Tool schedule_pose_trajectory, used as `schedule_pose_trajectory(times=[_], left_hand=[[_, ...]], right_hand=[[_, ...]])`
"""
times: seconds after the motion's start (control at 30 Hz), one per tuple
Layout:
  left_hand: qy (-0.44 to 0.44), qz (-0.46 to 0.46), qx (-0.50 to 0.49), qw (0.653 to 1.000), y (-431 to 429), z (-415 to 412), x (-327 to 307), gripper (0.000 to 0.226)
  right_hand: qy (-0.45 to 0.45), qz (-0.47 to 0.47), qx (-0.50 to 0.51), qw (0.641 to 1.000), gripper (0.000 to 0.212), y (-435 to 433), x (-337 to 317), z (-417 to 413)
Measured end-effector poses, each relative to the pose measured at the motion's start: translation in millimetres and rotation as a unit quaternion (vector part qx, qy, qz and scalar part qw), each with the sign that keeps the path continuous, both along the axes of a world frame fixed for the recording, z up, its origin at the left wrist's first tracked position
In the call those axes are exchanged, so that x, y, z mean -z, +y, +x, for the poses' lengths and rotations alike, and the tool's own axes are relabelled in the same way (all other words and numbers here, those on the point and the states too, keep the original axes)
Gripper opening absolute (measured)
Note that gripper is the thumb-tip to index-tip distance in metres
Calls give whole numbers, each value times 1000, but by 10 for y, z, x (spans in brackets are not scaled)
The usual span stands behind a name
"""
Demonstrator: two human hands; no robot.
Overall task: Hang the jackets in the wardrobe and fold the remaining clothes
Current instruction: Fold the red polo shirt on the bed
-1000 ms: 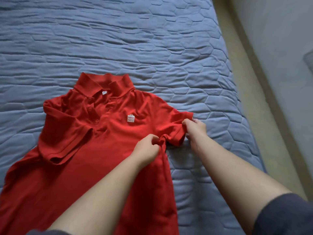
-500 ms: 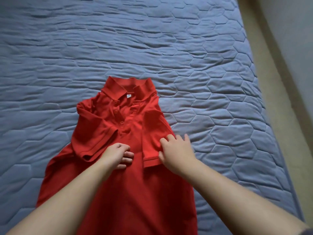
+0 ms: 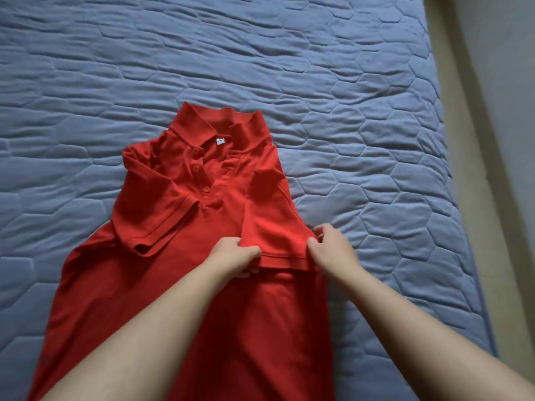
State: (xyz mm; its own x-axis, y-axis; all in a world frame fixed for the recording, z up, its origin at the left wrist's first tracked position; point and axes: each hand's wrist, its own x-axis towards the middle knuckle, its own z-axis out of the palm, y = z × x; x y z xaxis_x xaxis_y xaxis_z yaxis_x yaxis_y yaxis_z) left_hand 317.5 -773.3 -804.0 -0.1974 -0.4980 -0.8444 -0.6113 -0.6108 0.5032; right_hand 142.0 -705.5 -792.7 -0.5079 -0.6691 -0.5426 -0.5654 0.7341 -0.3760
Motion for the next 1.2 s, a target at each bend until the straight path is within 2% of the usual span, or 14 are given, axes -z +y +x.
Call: schedule_pose_trajectory(times=[0.1, 0.2, 0.27, 0.37, 0.47, 0.53, 0.63, 0.67, 0.73, 0.83, 0.93, 1.0, 1.1, 1.2], left_hand=[[84, 8, -84, 993, 1, 233, -34, 12], [69, -6, -9, 998, 46, 339, -34, 14], [15, -17, 23, 999, 85, 293, 10, 12], [-110, -86, 131, 981, 67, 187, -15, 22], [-263, -263, 229, 900, -3, 191, -88, 41], [-278, -393, 226, 847, -104, 303, -152, 35], [-275, -534, 249, 760, -374, 594, -186, 29], [-267, -559, 245, 746, -474, 700, -189, 30], [-244, -593, 214, 737, -652, 884, -200, 35], [-256, -602, 126, 746, -917, 1131, -205, 42], [-249, -470, -1, 847, -1102, 1442, -133, 38], [-223, -363, -23, 904, -1062, 1638, -50, 33], [-199, -338, 35, 919, -855, 1858, 46, 34], [-148, -362, 89, 916, -758, 2055, 101, 36]], right_hand=[[-154, -17, 84, 984, 18, 69, 72, -146], [-217, -61, 122, 966, 11, 146, 100, -213], [-239, -35, 121, 963, 10, 198, 117, -239], [-107, -60, 73, 990, 24, 126, 109, -242], [117, -151, -79, 978, 50, -179, 9, -116], [156, -165, -229, 947, 65, -479, -22, 46], [185, -116, -427, 878, 62, -807, 91, 267], [208, -78, -449, 866, 60, -861, 159, 262], [244, 14, -380, 892, 62, -925, 245, 158], [272, 27, -276, 921, 64, -981, 250, 151], [262, -150, -288, 909, 60, -1143, 133, 543], [144, -219, -287, 922, 51, -1361, 52, 917], [-95, -189, -205, 956, 40, -1773, -37, 1482], [-52, -150, -178, 971, 41, -2149, -46, 1856]])
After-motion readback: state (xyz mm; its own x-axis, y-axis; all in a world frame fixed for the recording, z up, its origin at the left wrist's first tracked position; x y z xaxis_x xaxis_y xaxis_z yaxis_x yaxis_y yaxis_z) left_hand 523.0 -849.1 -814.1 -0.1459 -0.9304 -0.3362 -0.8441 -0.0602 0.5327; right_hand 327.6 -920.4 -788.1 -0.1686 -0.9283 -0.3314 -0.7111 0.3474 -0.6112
